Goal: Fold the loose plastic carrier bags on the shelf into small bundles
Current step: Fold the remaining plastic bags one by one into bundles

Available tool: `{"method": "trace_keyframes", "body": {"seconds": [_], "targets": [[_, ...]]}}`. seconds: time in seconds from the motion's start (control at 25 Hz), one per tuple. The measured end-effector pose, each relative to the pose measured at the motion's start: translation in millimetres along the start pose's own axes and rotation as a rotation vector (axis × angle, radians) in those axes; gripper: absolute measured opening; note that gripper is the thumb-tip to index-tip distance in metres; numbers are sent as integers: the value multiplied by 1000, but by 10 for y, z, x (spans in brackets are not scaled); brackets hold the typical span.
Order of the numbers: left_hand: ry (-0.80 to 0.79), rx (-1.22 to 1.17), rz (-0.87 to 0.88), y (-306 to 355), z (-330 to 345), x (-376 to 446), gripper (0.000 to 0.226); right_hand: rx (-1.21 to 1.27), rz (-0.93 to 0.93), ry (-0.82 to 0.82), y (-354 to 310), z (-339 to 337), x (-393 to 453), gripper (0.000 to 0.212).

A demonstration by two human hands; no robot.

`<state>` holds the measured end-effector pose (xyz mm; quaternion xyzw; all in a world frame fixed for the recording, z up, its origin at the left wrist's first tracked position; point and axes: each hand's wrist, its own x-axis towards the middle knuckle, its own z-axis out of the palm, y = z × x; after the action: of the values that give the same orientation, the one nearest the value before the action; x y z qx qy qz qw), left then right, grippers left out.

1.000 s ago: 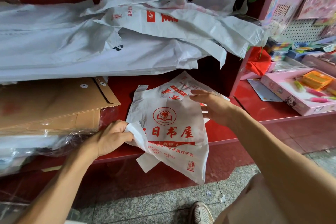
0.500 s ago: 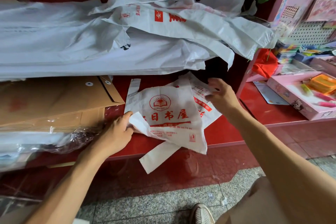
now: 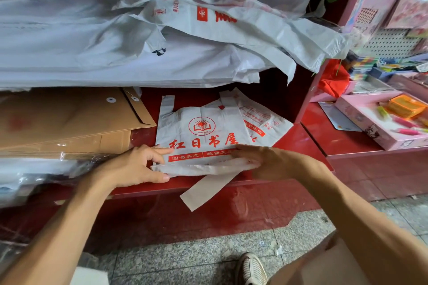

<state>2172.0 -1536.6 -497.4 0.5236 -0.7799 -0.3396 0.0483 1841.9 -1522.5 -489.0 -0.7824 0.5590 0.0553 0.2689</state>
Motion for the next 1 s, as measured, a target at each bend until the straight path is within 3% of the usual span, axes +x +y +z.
{"method": "trace_keyframes", "body": {"seconds": [0.08,0.12,0.2,0.32,0.4,0.52,0.68,0.76,0.84,0.88,0.96,1.0], "targets": [[74,-45,-25,-84,6,33,19,211,6,129,51,-86,-49,29],[155,-98,-45,-95,12,47,16,318,33,214,69,-113,-49,23],[336,-273,-103,-44,63,76,14,437,116,372,121,-110,14,40],[498,-392,-201,49,203,160,40,462,195,525,140,-50,161,39],[549,-298,-207,55,278,202,41,394,226,584,138,10,275,40],[626,-40,-211,95,310,230,16,209,267,664,92,81,384,34],[652,-63,-254,76,320,261,62,76,343,698,45,103,444,23],[728,151,-145,78,335,271,73,71,393,672,37,92,460,18],[684,436,42,91,387,330,77,30,432,713,-5,85,464,18],[589,458,114,125,408,364,79,-47,383,786,-31,101,476,24],[402,367,166,204,442,420,79,-188,98,845,-130,167,508,40],[333,317,185,220,445,437,75,-213,-47,741,-186,216,528,48]]}}
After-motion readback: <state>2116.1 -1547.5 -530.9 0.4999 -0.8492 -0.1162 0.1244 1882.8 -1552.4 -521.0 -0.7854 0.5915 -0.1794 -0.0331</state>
